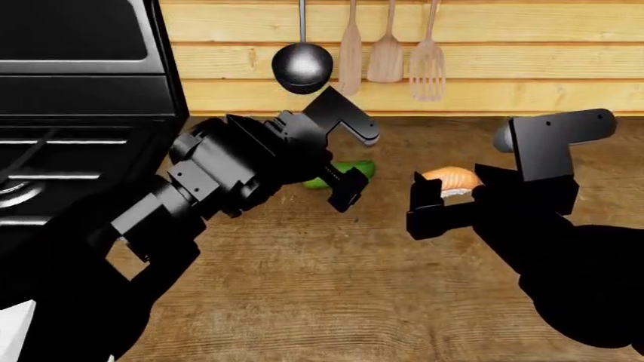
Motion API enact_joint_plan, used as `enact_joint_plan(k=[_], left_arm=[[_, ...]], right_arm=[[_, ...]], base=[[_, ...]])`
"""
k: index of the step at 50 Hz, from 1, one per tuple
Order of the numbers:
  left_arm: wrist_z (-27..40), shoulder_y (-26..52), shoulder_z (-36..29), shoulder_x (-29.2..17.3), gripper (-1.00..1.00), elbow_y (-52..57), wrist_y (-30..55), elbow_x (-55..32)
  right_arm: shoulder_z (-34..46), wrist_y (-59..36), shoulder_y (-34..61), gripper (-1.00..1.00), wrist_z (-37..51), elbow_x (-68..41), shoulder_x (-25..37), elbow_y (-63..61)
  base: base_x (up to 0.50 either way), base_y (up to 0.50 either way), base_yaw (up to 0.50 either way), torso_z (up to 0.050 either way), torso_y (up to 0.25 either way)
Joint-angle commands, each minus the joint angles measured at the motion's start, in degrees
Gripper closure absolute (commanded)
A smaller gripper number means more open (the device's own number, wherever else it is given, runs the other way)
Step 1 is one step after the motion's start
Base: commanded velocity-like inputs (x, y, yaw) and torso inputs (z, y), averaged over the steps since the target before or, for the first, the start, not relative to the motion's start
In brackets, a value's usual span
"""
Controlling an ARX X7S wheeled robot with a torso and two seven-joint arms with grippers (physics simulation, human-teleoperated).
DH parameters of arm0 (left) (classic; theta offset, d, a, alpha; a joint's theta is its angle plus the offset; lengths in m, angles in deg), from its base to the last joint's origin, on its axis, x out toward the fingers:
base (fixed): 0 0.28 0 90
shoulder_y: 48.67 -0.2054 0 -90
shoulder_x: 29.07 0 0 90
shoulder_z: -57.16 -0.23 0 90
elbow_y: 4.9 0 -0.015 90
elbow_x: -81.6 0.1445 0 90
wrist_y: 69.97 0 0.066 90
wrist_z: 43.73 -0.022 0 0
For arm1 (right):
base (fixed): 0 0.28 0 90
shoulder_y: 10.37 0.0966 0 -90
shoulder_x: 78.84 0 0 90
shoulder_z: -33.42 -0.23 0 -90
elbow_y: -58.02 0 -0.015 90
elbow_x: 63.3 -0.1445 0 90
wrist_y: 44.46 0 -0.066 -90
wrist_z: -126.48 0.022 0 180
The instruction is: Place both pans onto different burners. Then place the cucumber and the sushi on different pans.
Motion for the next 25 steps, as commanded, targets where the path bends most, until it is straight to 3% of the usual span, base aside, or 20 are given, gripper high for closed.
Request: enact_joint_plan(k=[1, 11, 16, 17, 25], left_arm=[[-0.7, -0.3, 0.1, 0.9, -1.0, -2.5, -1.5, 0.3], [-0.6, -0.5, 0.3, 0.7, -1.0, -2.5, -1.8, -0.1], [-0.3, -0.3, 0.6, 1.2, -1.0, -4.0, -1.7, -0.2], [0.2, -0.2, 0.8, 1.3, 1.0, -4.5, -1.9, -0.1], [1.9, -0.3, 1.8, 0.7, 1.0, -3.7, -2.7, -0.6]], right_arm=[[-0.1, -0.3, -0.2, 1.0, -1.1, 1.1, 0.0, -0.1], [0.2, -0.3, -0.1, 1.0, -1.2, 1.2, -0.2, 0.0], [0.3, -0.3, -0.1, 1.0, -1.4, 1.2, -0.2, 0.0], [0.3, -0.2, -0.1, 1.0, -1.4, 1.3, -0.2, 0.1], [0.4, -0.2, 0.0, 1.0, -1.3, 1.1, -0.3, 0.1]], base=[[0.0, 0.0, 0.0, 0.0, -0.25], [0.0, 0.0, 0.0, 0.0, -0.25], [0.0, 0.0, 0.0, 0.0, -0.015], [0.0, 0.0, 0.0, 0.0, 0.0], [0.0, 0.0, 0.0, 0.0, 0.0]])
